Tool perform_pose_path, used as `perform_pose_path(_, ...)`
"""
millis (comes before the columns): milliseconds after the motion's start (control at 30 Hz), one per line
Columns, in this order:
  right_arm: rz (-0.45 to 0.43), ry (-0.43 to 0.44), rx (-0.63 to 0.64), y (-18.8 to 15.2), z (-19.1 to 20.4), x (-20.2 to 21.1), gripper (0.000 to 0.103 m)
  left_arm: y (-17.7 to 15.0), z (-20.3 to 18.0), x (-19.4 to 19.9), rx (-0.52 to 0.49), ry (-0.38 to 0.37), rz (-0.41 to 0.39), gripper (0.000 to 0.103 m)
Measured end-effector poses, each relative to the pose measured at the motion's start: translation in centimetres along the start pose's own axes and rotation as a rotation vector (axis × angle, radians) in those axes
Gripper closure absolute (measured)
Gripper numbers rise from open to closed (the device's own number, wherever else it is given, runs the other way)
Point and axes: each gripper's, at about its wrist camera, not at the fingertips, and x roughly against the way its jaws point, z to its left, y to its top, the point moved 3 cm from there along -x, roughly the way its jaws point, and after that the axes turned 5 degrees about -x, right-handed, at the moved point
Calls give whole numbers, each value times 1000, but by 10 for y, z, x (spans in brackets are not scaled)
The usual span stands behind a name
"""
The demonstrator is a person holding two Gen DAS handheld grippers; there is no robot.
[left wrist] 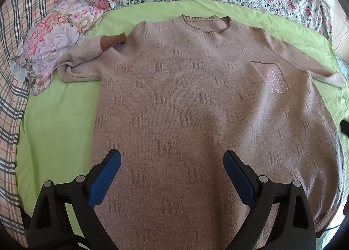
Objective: Fold small clothes
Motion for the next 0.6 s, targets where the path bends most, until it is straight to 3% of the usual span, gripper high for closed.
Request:
perform_pose_path(133, -64, -84, -97, 44, -57, 13, 8, 2, 1, -7, -1, 6, 14, 8)
perform_pose_path(200, -95, -147, -144, 68, -87, 19, 17, 4, 1, -11, -6, 13, 29, 8)
perform_pose_path(333, -202, -231, -299, 132, -169, 31, 24, 4, 0, -19, -22, 30, 78, 8)
perform_pose_path(400, -235, -274, -389, 159, -211, 31, 33, 6, -1, -23, -16, 30, 78, 8)
perform_pose_path(600, -256, -274, -597, 228, -304, 5, 39, 10, -3, -39, -12, 45, 109, 8)
